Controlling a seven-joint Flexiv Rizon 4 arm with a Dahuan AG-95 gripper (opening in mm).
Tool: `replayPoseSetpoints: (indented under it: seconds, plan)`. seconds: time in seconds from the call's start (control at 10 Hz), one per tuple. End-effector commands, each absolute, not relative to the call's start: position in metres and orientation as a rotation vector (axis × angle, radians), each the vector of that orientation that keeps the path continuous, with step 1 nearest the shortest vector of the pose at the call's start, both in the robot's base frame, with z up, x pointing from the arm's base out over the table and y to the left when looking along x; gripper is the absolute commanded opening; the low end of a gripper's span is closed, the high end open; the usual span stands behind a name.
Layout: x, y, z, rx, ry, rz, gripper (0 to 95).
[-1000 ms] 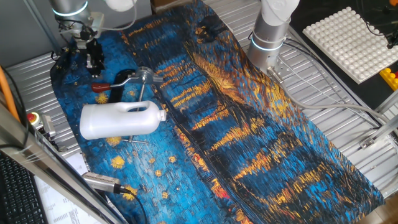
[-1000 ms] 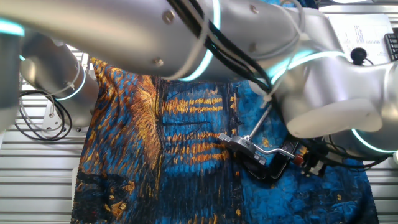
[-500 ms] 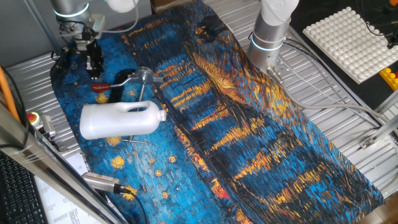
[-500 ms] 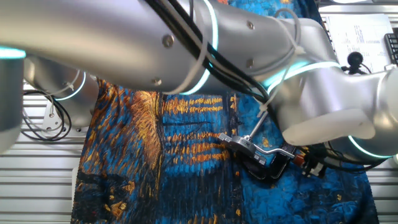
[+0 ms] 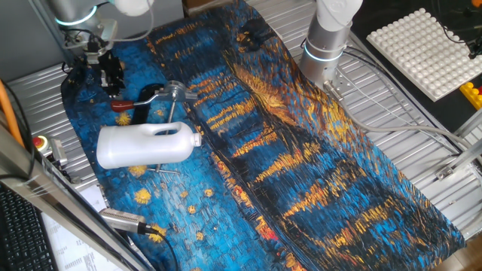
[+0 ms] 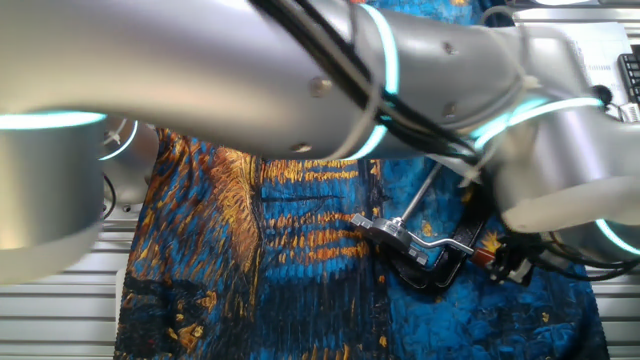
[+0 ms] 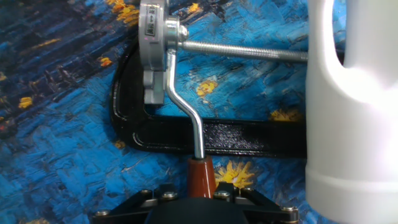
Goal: Pull up the lever
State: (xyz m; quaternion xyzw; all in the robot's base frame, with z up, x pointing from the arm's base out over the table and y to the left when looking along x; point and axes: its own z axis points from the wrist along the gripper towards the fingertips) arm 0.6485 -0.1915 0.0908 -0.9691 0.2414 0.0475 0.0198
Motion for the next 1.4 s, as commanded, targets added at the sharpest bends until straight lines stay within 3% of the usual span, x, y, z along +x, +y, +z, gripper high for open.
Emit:
replayPoseSetpoints:
  seconds: [0.1,0.6,0.7,1.4]
  plan:
    - [0.647,-0.192,0.091,-3.012,0.729,0.11,19.0]
    - [0.648,-0.192,0.082,-2.984,0.679,0.085,19.0]
    - [0.65,-0.191,0.08,-2.993,0.654,0.069,38.0]
    - [0.653,-0.178,0.067,-3.006,0.65,0.067,38.0]
